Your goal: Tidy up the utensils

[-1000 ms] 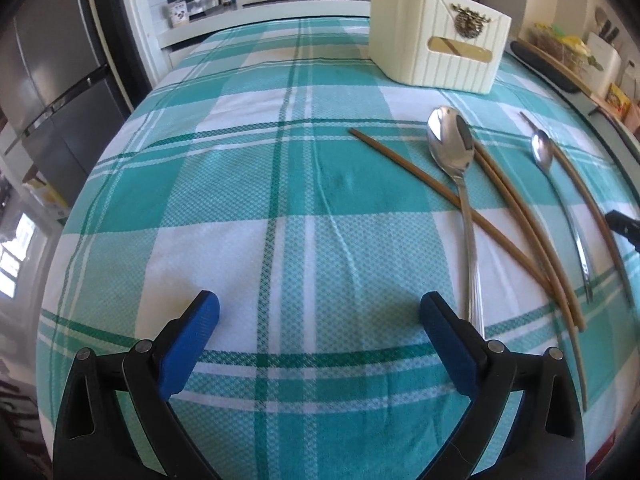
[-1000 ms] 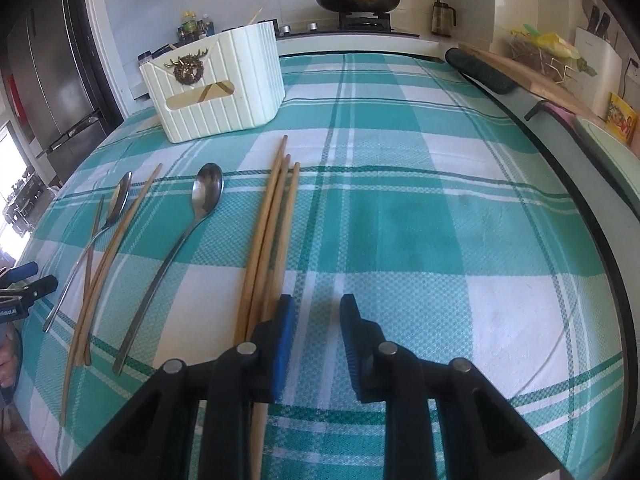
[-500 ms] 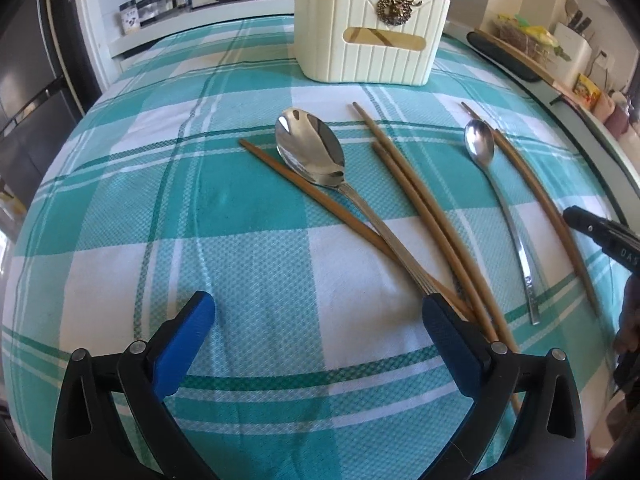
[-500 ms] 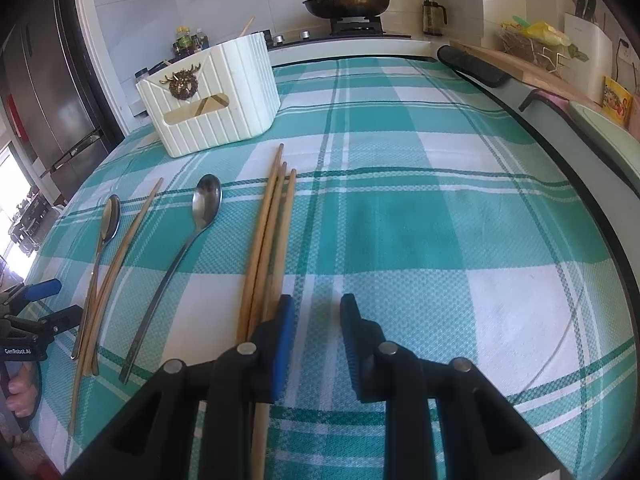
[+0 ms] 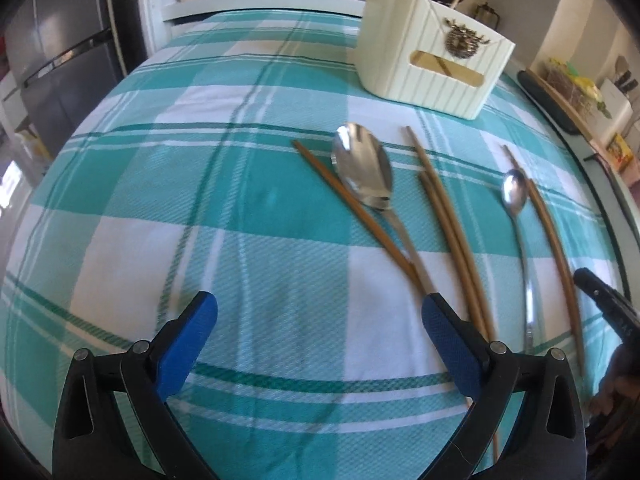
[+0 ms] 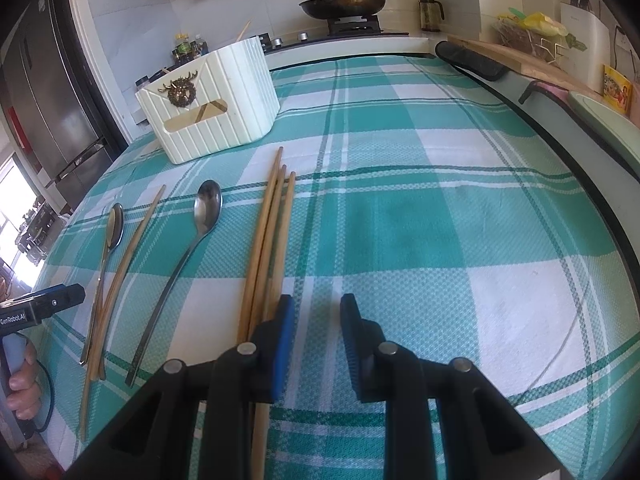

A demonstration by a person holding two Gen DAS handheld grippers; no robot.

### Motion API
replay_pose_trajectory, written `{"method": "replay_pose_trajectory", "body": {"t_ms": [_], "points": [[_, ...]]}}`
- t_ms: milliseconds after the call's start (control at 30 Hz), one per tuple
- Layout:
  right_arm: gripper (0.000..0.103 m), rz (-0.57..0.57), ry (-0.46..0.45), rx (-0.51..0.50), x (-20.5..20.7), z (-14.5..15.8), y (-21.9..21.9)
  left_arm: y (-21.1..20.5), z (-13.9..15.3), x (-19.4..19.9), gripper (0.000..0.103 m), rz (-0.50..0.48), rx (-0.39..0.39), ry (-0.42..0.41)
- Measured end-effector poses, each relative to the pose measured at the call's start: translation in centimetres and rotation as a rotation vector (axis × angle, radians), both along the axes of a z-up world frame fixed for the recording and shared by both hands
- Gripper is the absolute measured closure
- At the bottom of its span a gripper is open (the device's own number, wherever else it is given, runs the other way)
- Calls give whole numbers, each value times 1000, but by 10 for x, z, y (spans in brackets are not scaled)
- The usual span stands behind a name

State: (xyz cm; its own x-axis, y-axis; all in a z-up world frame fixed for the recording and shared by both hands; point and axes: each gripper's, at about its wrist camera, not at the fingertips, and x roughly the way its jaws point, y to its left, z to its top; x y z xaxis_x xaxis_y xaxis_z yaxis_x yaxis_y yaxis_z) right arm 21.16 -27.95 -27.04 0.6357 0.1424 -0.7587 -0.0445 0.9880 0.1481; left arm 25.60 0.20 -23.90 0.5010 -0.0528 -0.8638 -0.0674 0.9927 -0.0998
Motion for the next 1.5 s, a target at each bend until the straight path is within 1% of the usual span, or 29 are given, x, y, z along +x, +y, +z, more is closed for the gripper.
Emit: {"method": "replay_pose_trajectory", "body": {"t_ms": [67, 133, 167, 233, 333, 400, 500, 533, 733, 833, 867, 900, 967, 1033, 1100, 1167, 1267, 1400, 1500], "points": [[79, -1, 0, 1, 0, 0, 0, -1, -4, -2, 1, -16, 43, 22], [79, -3, 0, -2, 0, 0, -1, -11, -7, -6, 1, -61, 103, 24], [79, -5, -1, -3, 1, 0, -1, -16, -7, -8, 1, -82, 114, 19], [79, -13, -1, -4, 2, 0, -1, -25, -8, -10, 1, -120, 99, 14], [79, -15, -1, -11, 2, 0, 1, -32, -7, -11, 1, -133, 70, -7], [79, -15, -2, -7, 2, 0, 1, -33, -7, -9, 1, -125, 53, -17], [79, -16, -2, 4, 2, 1, 1, -30, -4, -7, 1, -109, -5, -24], [79, -16, -2, 5, 2, 1, 1, -29, -4, -5, 1, -99, -8, -24], [79, -16, -2, 17, 2, 0, -1, -44, -8, 4, 0, -91, 67, -24], [79, -16, -3, 26, 2, 0, -3, -42, -8, 5, 0, -65, 70, -27], [79, -16, -3, 29, 2, 0, -3, -41, -8, 6, 0, -53, 77, -24], [79, -16, -3, 31, 2, 0, -3, -40, -10, 8, 0, -37, 100, -10], [79, -16, -2, 24, 2, 0, -3, -36, -10, 9, 0, -29, 99, -12], [79, -15, 1, -5, 2, 1, 0, -35, -10, 10, 0, -36, 104, -3], [79, 0, 20, -60, 4, 2, 8, -31, -10, 11, 0, -50, 110, 8], [79, 32, 58, -110, 8, 5, 13, -23, -9, 12, 0, -61, 112, 24], [79, 80, 116, -141, 15, 7, 15, -4, -10, 17, 0, -66, 102, 42], [79, 119, 182, -153, 25, 9, 15, 14, -9, 22, 0, -83, 108, 72], [79, 115, 212, -112, 34, 11, 11, 23, -9, 23, 0, -92, 109, 87]]}}
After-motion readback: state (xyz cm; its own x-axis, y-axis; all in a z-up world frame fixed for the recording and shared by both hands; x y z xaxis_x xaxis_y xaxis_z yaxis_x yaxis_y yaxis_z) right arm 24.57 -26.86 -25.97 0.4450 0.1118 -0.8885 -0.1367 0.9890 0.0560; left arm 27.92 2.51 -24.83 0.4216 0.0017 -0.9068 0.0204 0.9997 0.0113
